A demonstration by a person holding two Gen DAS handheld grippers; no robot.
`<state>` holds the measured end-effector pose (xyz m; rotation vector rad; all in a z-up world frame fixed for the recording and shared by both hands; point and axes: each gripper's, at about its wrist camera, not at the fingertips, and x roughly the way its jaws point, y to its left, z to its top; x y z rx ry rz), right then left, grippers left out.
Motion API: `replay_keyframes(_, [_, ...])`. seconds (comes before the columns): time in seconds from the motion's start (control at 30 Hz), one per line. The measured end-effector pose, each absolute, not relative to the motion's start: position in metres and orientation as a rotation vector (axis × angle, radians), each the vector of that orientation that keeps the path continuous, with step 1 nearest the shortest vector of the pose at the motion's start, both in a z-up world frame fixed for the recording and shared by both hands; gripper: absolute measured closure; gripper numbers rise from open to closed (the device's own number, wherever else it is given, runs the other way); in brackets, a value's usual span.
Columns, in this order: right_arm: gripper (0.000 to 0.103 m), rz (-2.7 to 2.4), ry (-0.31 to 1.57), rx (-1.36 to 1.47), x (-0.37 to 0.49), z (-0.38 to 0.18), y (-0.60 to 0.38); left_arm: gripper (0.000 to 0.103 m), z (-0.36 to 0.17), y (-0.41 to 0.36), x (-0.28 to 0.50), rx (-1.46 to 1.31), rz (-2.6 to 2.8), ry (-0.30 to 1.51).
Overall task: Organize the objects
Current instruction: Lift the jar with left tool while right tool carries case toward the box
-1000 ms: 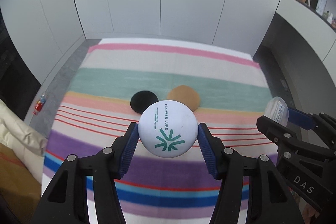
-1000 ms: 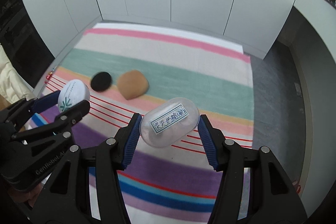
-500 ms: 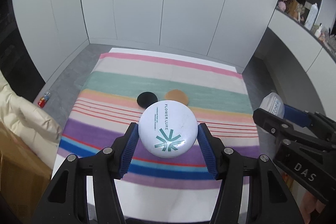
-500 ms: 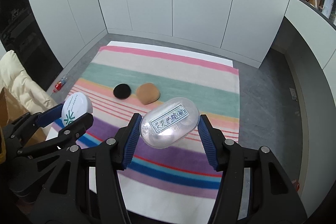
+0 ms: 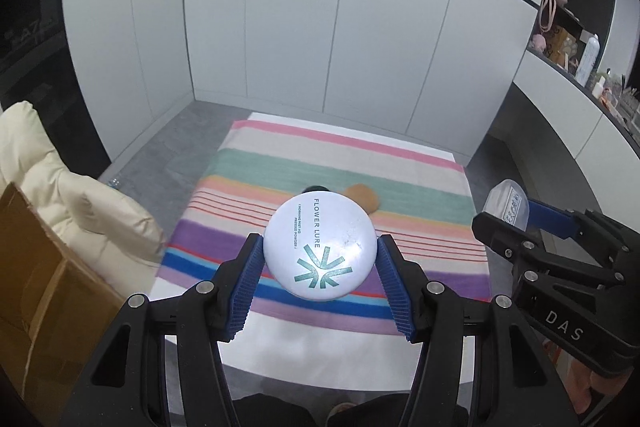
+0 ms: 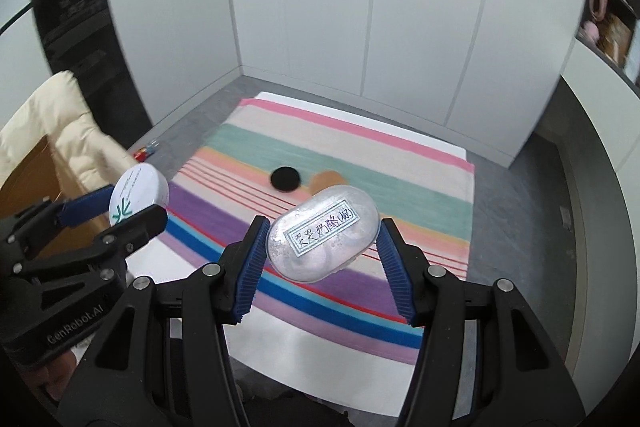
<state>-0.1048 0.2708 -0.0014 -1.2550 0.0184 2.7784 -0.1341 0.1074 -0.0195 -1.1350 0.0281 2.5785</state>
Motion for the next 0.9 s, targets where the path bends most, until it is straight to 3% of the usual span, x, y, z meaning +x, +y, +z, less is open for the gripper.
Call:
replay_keyframes(0.27, [0.045, 2.778, 0.126, -1.286, -0.111, -0.003, 0.274, 0.044, -0.018, 0.075, -0.14, -1.097, 2.634, -0.03])
replay_keyframes(0.9, [0.045, 2.857, 0.137, -1.303, -0.144, -0.002, 0.222, 0.044, -0.022, 0.006, -0.142, -1.122, 2.703, -0.167])
